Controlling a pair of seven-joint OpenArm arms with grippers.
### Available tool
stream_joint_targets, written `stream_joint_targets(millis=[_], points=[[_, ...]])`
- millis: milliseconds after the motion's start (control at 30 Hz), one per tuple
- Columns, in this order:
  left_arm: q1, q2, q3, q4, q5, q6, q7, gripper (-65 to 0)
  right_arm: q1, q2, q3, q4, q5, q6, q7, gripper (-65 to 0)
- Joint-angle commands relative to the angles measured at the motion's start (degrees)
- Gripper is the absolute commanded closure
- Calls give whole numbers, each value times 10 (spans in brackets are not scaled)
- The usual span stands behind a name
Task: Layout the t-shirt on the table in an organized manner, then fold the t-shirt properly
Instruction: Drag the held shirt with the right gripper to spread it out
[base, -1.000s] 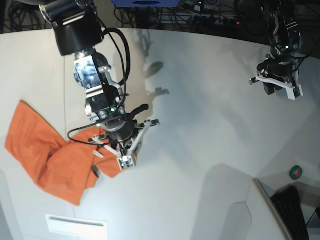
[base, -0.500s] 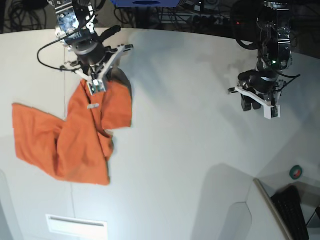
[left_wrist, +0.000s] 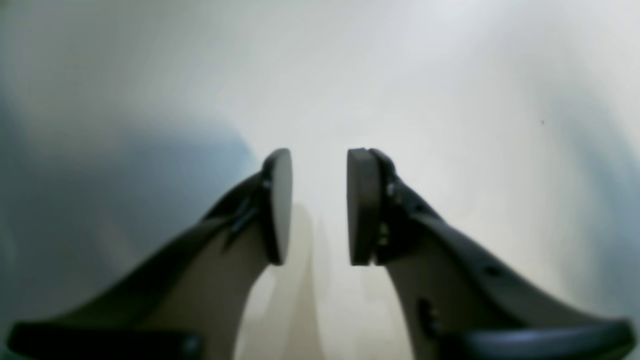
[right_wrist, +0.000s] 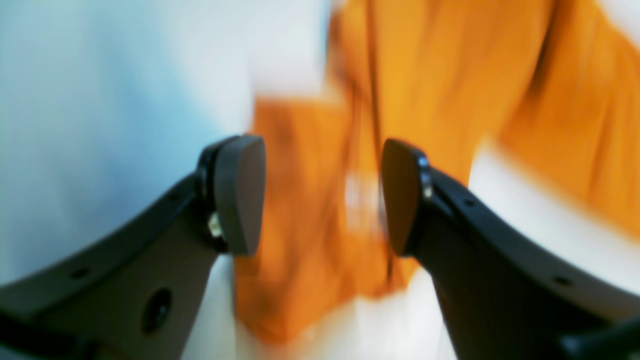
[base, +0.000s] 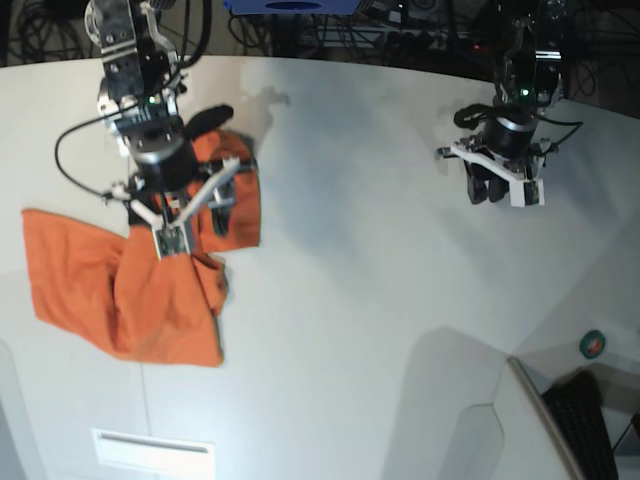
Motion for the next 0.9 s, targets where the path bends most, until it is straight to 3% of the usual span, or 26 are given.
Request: stream_joint_targets(millis=[0, 100, 300, 600, 767, 867], points=[[10, -6, -2, 10, 1, -1, -42, -120, 32, 1, 0, -10, -1, 1, -5, -342], [33, -7, -5, 8, 1, -1, -92, -71, 125, -7, 0, -100, -1, 1, -42, -342], [48, -22, -6, 4, 1, -1, -88, -64, 247, -10, 0, -320, -2, 0, -41, -341], [47, -22, -4, 3, 1, -1, -88, -66, 276, -27, -2, -371, -3, -1, -12, -347], [47, -20, -3, 3, 1, -1, -88, -66, 320, -27, -40, -461, -3, -2, -8, -341], [47, -20, -4, 3, 1, -1, -88, -66, 333, -26, -39, -507, -3, -2, 32, -309]])
